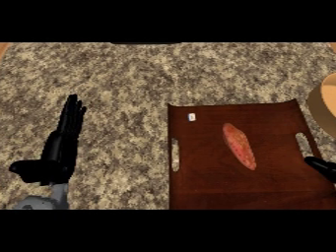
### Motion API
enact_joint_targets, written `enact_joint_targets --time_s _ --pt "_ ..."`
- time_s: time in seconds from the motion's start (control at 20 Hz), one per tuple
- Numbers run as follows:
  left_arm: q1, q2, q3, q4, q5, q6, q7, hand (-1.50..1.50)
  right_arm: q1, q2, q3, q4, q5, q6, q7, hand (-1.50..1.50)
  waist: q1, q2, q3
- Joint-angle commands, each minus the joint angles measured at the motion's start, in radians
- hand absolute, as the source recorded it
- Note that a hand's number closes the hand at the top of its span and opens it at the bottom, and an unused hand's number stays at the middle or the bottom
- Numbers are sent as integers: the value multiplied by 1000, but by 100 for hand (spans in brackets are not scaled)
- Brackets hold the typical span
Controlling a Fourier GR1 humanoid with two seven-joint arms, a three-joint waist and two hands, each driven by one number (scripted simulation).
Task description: Pick the sweet potato from the tray and place it in the pot
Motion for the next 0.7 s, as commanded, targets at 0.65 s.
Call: enact_joint_targets --time_s 0.65 --pt "40 -34 -4 18 -36 -15 -55 0 231 -289 95 -245 484 52 265 -150 7 1 -6"
